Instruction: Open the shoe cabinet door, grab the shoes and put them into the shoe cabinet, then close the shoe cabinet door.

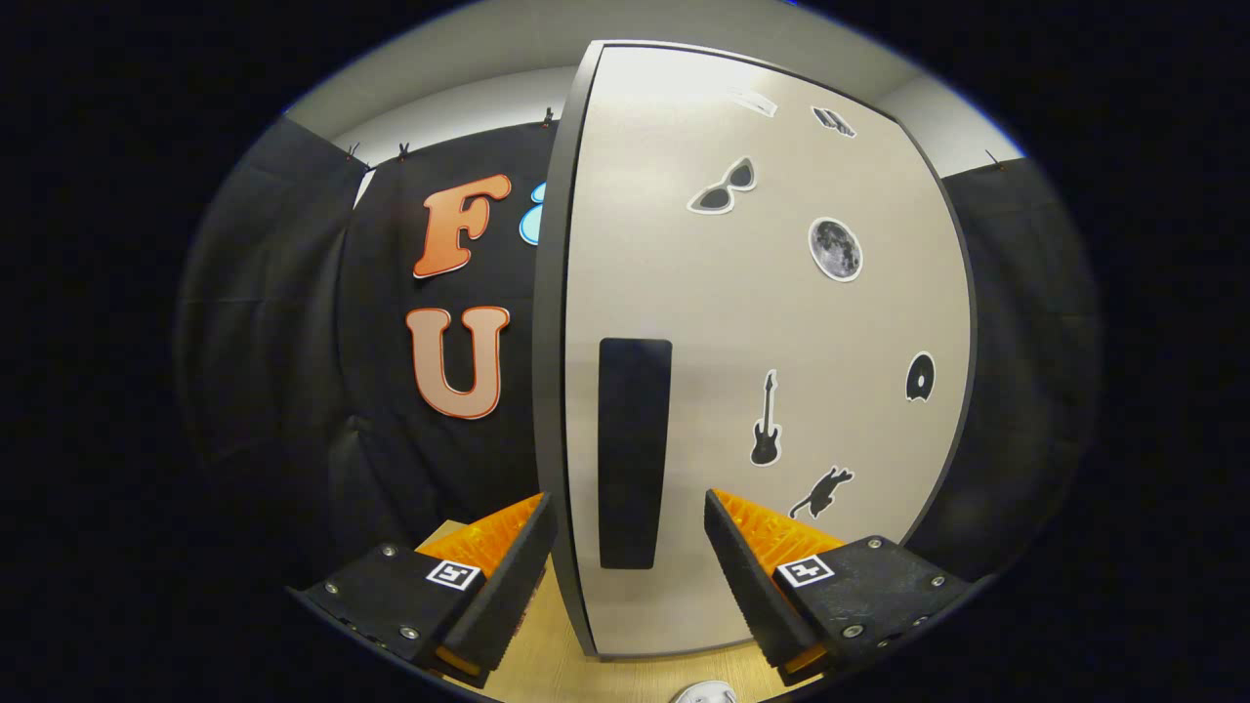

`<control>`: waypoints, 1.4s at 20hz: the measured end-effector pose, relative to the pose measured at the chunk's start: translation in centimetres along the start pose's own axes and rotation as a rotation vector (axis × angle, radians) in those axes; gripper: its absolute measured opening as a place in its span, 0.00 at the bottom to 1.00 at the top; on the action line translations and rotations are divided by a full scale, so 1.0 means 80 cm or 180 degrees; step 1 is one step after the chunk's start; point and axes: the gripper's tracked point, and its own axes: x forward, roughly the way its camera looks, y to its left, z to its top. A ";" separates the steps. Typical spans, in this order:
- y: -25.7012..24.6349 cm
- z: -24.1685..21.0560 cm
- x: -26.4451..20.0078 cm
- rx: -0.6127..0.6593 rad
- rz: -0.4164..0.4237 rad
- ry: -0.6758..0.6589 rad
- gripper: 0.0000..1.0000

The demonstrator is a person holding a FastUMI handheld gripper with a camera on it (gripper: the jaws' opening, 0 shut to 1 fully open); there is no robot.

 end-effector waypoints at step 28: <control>-0.023 0.013 -0.061 0.0038 -0.0165 -0.0075 0.32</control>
